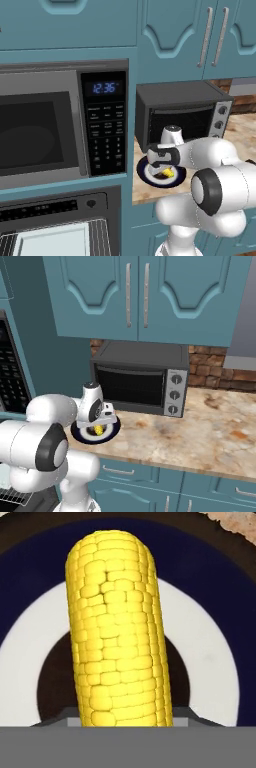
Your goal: Place the corn on the rack of the oven.
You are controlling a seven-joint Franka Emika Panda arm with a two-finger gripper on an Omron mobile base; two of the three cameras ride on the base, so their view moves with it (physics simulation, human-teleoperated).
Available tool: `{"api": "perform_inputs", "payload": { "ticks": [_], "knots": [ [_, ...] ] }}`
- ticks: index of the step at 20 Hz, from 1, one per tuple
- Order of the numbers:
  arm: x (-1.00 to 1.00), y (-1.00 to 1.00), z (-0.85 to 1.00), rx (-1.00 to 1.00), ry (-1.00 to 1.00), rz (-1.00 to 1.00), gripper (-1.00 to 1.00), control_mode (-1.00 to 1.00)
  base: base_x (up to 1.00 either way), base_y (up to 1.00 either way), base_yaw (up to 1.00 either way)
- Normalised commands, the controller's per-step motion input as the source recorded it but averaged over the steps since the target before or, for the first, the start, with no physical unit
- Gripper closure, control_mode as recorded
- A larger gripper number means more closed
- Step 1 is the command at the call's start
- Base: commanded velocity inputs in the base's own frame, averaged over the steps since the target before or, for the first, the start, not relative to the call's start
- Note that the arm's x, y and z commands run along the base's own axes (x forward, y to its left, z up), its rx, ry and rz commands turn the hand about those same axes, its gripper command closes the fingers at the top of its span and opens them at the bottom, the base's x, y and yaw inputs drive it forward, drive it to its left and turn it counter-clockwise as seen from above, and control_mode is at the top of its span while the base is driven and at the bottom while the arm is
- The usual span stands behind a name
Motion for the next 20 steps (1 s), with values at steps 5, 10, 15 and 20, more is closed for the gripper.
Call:
{"api": "perform_inputs", "payload": {
  "ticks": [5,10,15,20],
  "knots": [
    [-0.28,0.00,0.17,0.00,-0.01,0.00,1.00,-1.00,0.00,0.00,0.00],
    [-0.72,0.00,0.72,0.00,-0.05,0.00,1.00,-1.00,0.00,0.00,0.00],
    [-0.95,0.00,0.77,0.00,-0.05,0.00,1.00,-1.00,0.00,0.00,0.00],
    [-0.72,0.19,0.83,0.00,-0.04,0.00,1.00,-1.00,0.00,0.00,0.00]
  ]
}}
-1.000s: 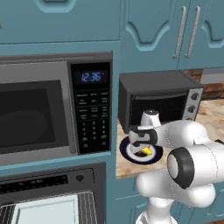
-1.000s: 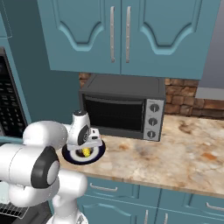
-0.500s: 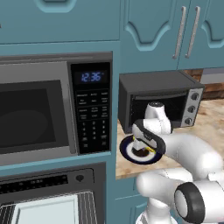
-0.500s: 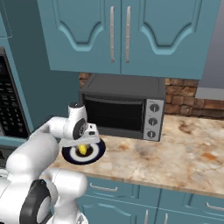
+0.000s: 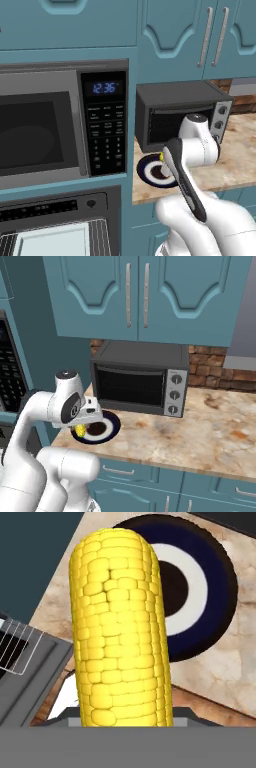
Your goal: Place the corn on the rack of the oven.
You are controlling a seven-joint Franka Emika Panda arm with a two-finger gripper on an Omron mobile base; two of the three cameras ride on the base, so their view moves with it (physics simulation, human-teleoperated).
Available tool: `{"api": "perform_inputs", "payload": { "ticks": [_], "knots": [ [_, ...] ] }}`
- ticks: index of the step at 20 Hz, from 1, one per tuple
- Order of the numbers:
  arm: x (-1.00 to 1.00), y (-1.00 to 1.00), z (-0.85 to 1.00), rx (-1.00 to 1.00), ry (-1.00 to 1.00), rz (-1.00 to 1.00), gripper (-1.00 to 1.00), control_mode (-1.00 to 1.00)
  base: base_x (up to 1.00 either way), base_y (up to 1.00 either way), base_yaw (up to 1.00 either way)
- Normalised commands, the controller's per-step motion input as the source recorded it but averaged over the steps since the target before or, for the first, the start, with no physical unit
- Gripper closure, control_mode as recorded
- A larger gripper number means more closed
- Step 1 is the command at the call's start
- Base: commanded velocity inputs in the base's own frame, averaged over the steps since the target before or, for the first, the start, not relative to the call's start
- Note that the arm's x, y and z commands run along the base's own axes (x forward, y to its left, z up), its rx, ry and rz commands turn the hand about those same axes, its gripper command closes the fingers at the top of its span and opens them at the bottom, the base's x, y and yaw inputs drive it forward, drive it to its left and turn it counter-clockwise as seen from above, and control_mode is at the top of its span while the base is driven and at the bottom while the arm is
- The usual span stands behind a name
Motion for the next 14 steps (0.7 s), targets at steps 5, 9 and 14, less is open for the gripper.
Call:
{"api": "perform_inputs", "payload": {
  "ticks": [5,9,14],
  "knots": [
    [-0.69,0.50,0.70,0.00,-0.23,0.00,1.00,-1.00,0.00,0.00,0.00],
    [-0.67,0.65,0.67,-0.04,-0.31,0.00,1.00,-1.00,0.00,0.00,0.00],
    [-0.83,0.89,-0.02,-0.05,-0.23,0.00,1.00,-1.00,0.00,0.00,0.00]
  ]
}}
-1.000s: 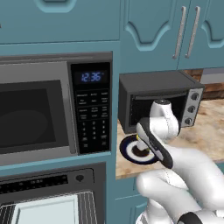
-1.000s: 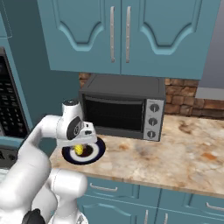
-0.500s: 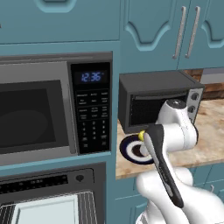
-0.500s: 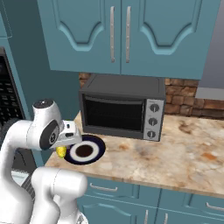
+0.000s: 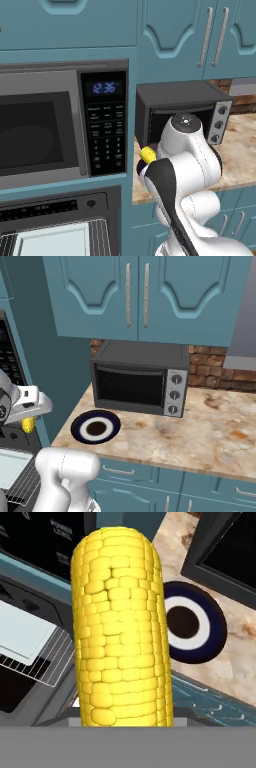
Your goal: Place the corn on the rack of the oven.
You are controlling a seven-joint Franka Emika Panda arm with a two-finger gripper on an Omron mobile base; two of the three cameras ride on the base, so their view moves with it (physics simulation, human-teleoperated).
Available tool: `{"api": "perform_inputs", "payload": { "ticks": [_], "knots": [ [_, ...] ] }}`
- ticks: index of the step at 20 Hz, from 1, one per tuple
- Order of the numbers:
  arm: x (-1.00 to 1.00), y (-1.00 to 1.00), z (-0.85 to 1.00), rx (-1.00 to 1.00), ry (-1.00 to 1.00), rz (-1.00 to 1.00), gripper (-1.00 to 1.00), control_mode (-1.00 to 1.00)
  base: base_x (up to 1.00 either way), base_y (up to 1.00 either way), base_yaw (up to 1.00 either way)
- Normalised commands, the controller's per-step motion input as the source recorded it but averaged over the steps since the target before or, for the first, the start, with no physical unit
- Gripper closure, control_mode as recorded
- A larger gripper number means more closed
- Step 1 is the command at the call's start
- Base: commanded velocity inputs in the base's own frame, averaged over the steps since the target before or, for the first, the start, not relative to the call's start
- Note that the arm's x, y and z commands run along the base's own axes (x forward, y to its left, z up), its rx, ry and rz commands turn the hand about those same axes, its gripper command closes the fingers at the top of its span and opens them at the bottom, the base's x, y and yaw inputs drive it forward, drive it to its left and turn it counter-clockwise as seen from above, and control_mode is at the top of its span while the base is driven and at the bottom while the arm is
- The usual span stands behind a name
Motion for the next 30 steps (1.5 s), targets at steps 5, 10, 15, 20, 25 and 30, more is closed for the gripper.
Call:
{"api": "perform_inputs", "payload": {
  "ticks": [5,10,15,20,25,30],
  "knots": [
    [-0.35,1.00,-0.83,0.00,-0.07,0.00,1.00,-1.00,0.00,0.00,0.00],
    [0.00,1.00,-1.00,0.00,0.00,-0.01,1.00,-1.00,0.00,0.00,0.00],
    [-0.01,1.00,-1.00,0.05,-0.02,-0.18,1.00,-1.00,0.00,0.00,0.00],
    [0.00,1.00,-0.92,0.04,-0.01,-0.18,1.00,-1.00,0.00,0.00,0.00],
    [0.10,0.84,-0.84,0.00,0.00,-0.01,1.00,-1.00,0.00,0.00,0.00],
    [0.36,0.92,-0.79,0.00,0.02,0.00,1.00,-1.00,0.00,0.00,0.00]
  ]
}}
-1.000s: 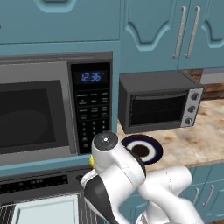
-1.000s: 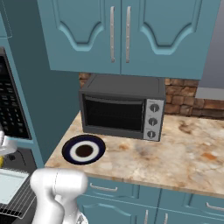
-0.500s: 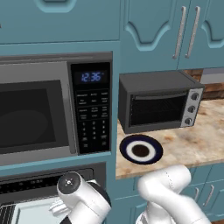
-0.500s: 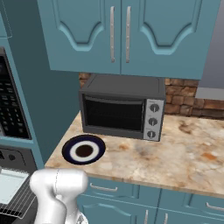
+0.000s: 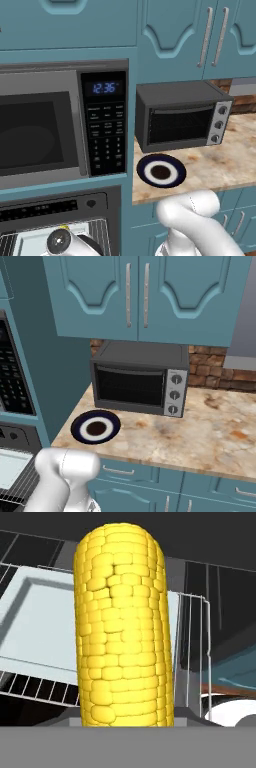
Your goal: Place the corn on the rack of the oven.
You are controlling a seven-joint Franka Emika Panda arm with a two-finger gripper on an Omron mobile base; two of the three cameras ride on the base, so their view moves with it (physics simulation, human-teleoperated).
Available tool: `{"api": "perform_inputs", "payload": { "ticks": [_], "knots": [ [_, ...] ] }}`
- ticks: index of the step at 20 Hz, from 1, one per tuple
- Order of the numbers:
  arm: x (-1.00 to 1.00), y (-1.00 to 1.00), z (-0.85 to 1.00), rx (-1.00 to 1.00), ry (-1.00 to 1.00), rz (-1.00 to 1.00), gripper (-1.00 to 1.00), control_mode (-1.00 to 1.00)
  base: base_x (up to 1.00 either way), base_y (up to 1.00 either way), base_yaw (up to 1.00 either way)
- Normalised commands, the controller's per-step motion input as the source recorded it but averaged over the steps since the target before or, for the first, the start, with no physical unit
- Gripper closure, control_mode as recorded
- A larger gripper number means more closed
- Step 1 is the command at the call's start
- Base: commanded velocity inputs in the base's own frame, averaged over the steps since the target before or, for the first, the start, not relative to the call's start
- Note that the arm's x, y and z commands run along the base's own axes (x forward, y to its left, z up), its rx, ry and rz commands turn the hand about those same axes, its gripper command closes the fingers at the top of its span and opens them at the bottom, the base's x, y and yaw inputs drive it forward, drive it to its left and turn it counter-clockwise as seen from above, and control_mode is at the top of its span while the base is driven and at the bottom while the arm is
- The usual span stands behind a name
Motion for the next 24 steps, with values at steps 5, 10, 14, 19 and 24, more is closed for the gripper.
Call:
{"api": "perform_inputs", "payload": {
  "ticks": [5,10,14,19,24],
  "knots": [
    [0.19,0.72,-0.32,-0.01,0.12,0.00,1.00,-1.00,0.00,0.00,0.00],
    [0.30,0.23,-0.21,0.00,0.06,-0.04,1.00,-1.00,0.00,0.00,0.00],
    [0.21,0.17,-0.48,-0.01,0.00,-0.06,1.00,-1.00,0.00,0.00,0.00],
    [0.15,0.22,-0.41,0.00,0.01,-0.04,1.00,-1.00,0.00,0.00,0.00],
    [0.08,0.20,-0.41,-0.02,0.00,-0.02,1.00,-1.00,0.00,0.00,0.00]
  ]
}}
